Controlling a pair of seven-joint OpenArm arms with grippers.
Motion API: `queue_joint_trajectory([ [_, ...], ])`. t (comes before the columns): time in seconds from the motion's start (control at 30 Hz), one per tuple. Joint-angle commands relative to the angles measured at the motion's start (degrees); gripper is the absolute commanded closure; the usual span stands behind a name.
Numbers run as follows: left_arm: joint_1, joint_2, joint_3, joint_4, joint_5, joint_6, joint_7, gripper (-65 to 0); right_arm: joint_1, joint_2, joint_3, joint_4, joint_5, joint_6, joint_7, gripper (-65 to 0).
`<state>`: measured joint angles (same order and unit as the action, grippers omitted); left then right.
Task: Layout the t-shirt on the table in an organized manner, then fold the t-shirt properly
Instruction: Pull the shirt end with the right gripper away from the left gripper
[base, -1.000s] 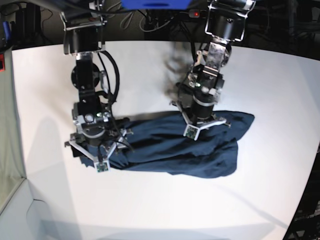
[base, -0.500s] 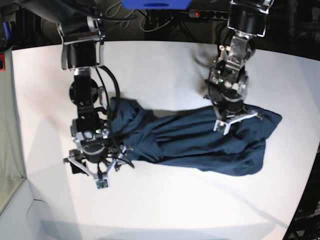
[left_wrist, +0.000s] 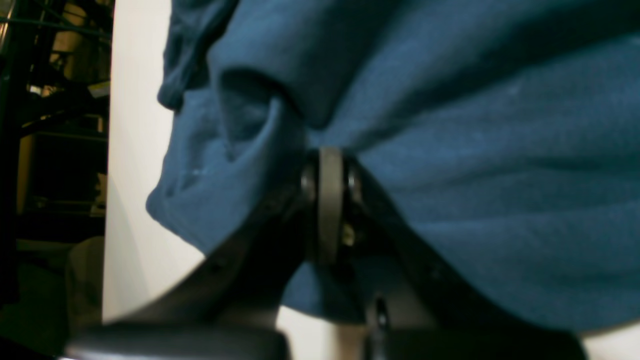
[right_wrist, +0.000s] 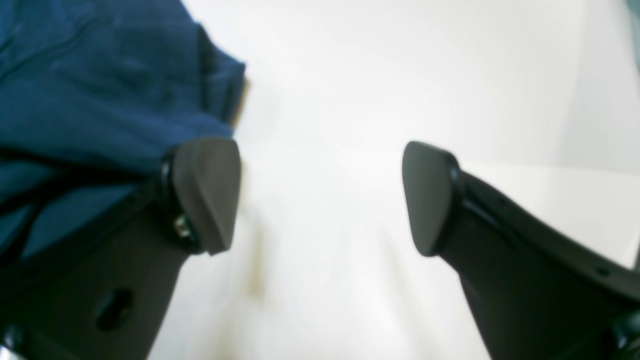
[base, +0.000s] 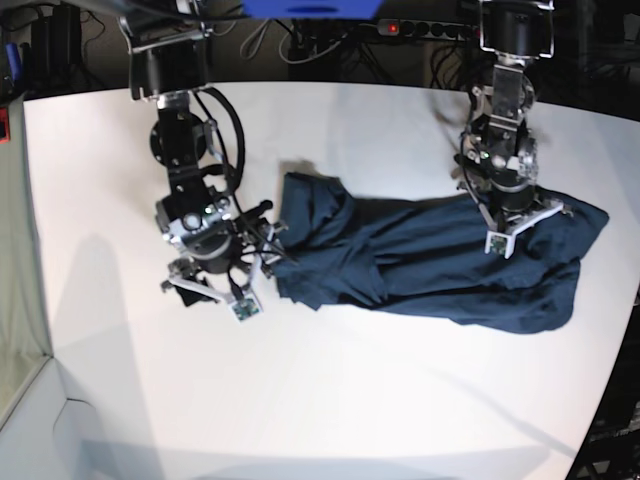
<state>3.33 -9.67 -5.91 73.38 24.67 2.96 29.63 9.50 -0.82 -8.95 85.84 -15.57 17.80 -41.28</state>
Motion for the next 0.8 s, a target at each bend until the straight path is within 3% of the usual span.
queue_joint_trajectory([
  [0.0,1.4,0.0,0.0,-1.2,-2.7,-3.1,6.1,-0.5,0.7,-0.4,0.0,1.4,0.1,0.1,1.0,-51.0],
  [0.57,1.6,0.3,0.0,-1.2,-2.9,-3.1,6.0,-0.5,-0.2,-1.1,-7.0,-0.4,0.2,0.1,1.5,-50.6],
  [0.77,1.6,0.2,0.0,-1.2,-2.9,-3.1,6.0,-0.5,3.2,-1.1,-7.0,-5.3,0.2,0.1,1.6,-37.4],
])
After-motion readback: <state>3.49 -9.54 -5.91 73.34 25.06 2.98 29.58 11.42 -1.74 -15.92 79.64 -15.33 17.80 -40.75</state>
